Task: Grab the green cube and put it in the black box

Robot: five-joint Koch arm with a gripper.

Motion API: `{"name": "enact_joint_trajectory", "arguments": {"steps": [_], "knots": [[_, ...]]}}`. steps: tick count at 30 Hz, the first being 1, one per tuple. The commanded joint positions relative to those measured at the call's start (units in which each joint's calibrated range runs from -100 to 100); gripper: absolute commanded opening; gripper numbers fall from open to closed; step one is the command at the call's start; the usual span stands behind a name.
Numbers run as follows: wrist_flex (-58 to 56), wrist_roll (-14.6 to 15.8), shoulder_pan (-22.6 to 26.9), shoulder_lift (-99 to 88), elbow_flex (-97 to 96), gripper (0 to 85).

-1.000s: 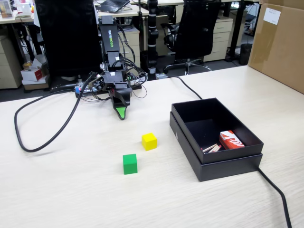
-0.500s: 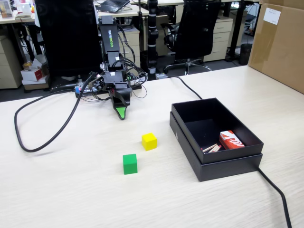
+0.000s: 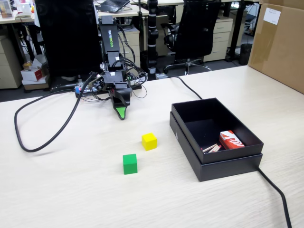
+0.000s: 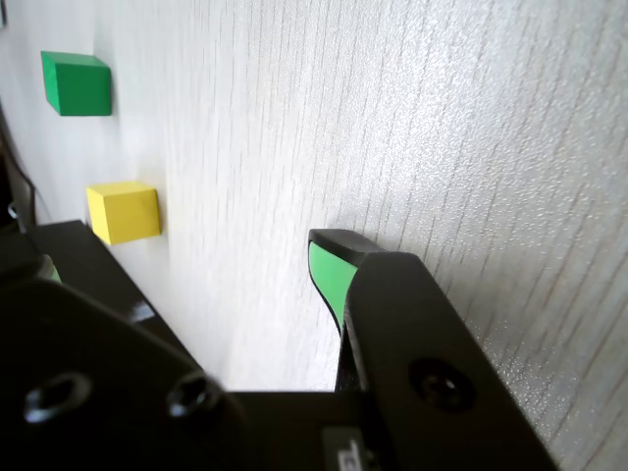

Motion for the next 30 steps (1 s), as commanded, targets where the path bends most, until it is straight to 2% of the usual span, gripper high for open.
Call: {"name": "enact_joint_trajectory", "arguments": {"steps": [1, 18, 22, 30], "knots": [[-1.14, -0.20, 0.00, 0.09, -1.02, 49.2], [-1.66, 1.03, -0.49, 0.09, -0.30, 48.1], [-7.80, 1.27, -1.37, 0.09, 4.05, 48.1], [-26.11, 4.15, -1.07, 3.64, 24.90, 47.7]]}}
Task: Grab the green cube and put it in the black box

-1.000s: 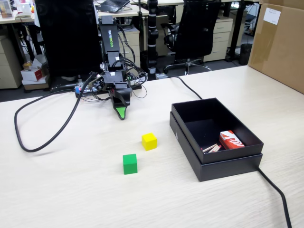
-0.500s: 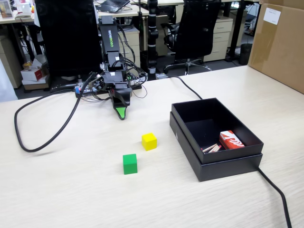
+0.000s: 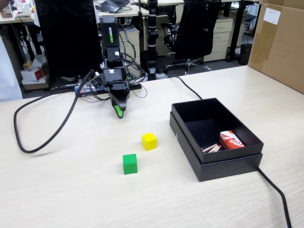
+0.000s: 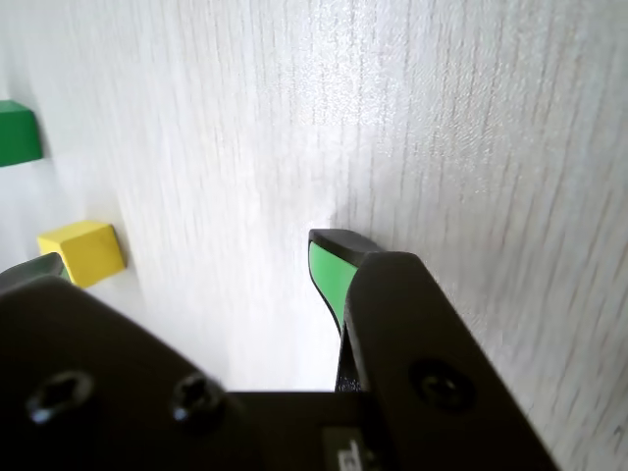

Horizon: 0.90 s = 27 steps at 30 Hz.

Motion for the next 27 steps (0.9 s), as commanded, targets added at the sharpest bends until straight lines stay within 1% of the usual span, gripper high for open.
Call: {"name": "enact_joint_trajectory", "arguments": {"steps": [1, 7, 10, 13, 21, 24, 27], "knots": [[-7.51, 1.07, 0.05, 3.16, 11.09, 47.7], [-21.94, 3.22, 0.49, 15.78, 32.85, 47.6], [-26.08, 4.00, 0.49, 24.39, 43.46, 47.5], [-27.47, 4.35, 0.34, 36.09, 54.34, 47.2], [-28.59, 4.44, -0.34, 64.67, 74.10, 47.2], [-31.61, 4.59, -0.63, 78.44, 84.44, 47.2], [-32.48, 4.74, -0.78, 84.63, 89.61, 47.2]]}}
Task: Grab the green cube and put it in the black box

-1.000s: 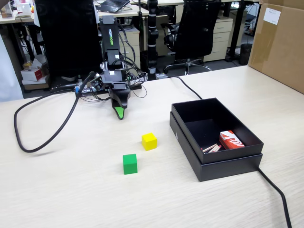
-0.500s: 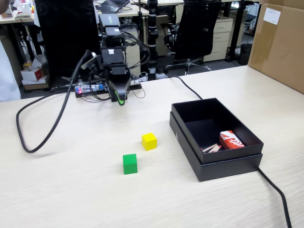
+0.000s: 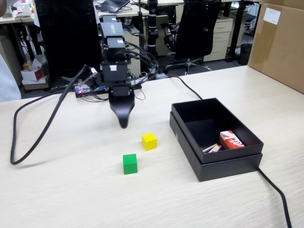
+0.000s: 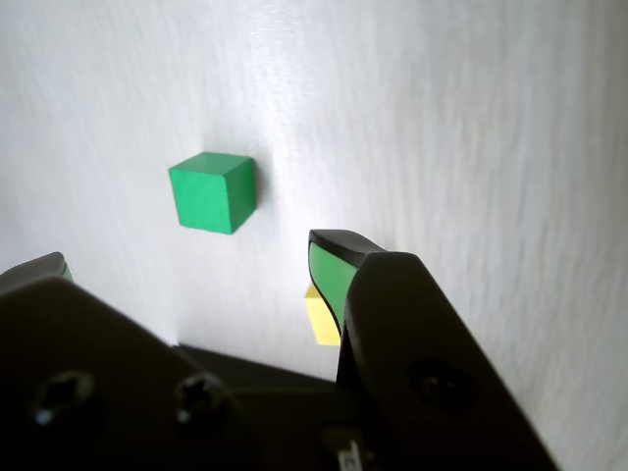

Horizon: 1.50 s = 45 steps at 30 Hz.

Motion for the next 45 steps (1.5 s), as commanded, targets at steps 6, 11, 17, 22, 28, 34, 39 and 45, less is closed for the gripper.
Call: {"name": "enact_joint_trajectory", "arguments": {"steps": [6, 11, 17, 22, 28, 34, 39, 45], "knots": [[-3.31, 0.20, -0.29, 15.28, 17.23, 47.2], [-3.92, 0.49, -0.29, 21.59, 20.86, 46.0], [-3.92, 0.78, -0.29, 27.10, 24.85, 45.1], [-3.92, 0.83, -0.34, 31.46, 27.11, 45.1], [-3.92, 0.78, -0.24, 35.02, 29.02, 44.9], [-4.61, 0.49, 0.15, 37.31, 29.38, 37.6], [-5.82, 0.29, 0.39, 38.35, 29.47, 26.3], [-5.91, 0.00, 0.29, 38.23, 29.47, 3.3]]}}
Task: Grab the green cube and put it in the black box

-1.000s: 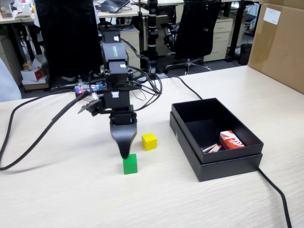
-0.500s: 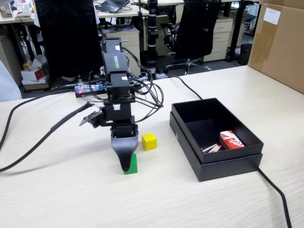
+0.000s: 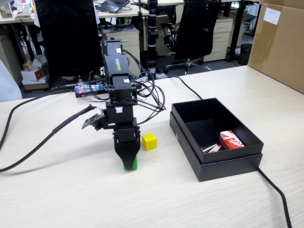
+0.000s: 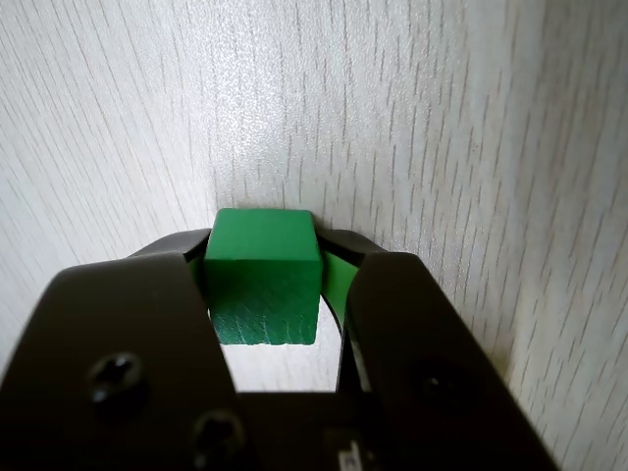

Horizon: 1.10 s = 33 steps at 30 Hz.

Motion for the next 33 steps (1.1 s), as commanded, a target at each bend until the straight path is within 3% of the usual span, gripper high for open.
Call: {"name": "enact_joint_trajectory", "arguments": {"steps": [1, 12, 20, 28, 33], "knots": [[-0.80, -0.44, 0.10, -1.37, 2.91, 0.8], [-0.80, -0.20, 0.49, -31.77, -7.61, 0.8], [-0.80, 1.12, 7.13, -52.66, -10.51, 0.8], [-0.80, 3.76, 15.78, -51.16, -8.06, 0.9], [-0.80, 5.81, 20.51, -33.15, -6.34, 0.9]]}}
